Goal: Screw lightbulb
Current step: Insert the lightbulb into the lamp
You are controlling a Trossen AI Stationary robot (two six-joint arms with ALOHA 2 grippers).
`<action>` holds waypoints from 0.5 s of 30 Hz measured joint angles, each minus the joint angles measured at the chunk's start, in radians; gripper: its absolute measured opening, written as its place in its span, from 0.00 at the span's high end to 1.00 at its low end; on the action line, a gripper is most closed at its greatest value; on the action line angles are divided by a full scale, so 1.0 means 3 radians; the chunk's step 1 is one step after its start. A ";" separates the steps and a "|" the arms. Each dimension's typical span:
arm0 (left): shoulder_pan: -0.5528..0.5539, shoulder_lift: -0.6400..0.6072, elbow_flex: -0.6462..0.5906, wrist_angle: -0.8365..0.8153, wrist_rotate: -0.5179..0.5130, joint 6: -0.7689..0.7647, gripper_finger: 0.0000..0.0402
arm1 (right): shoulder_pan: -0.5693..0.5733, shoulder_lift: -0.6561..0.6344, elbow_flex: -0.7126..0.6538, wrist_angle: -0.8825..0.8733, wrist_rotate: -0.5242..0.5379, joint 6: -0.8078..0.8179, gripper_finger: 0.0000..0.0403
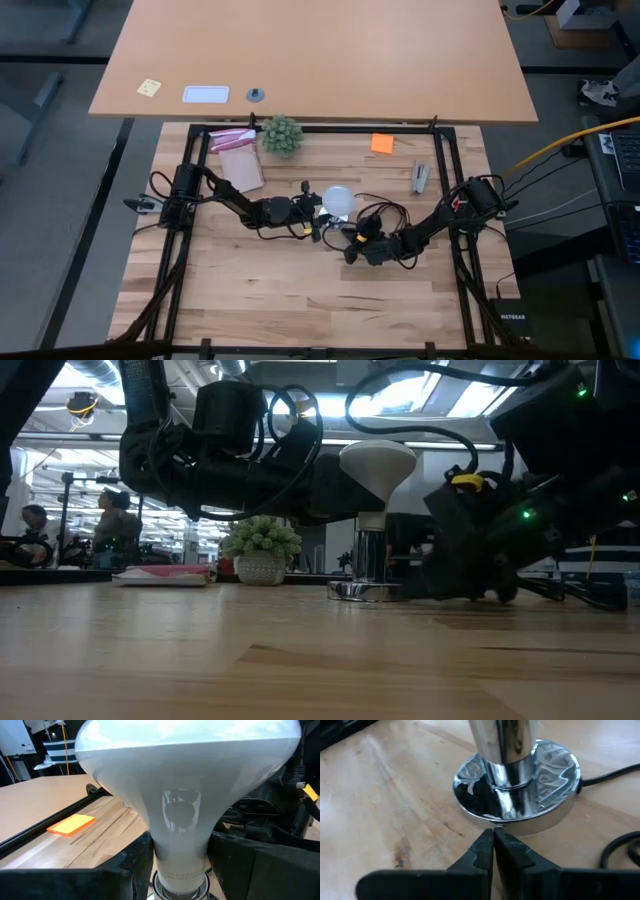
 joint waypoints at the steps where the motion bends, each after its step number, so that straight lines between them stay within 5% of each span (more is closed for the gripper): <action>1: 0.0000 0.0000 0.0000 0.0000 0.0000 0.0000 0.60 | 0.0000 0.0000 -0.0001 -0.0023 0.0018 0.0000 0.94; 15: 0.0001 0.0000 0.0000 -0.0001 0.0000 -0.0001 0.60 | -0.0043 -0.0006 0.0002 -0.0140 -0.0079 0.0030 0.94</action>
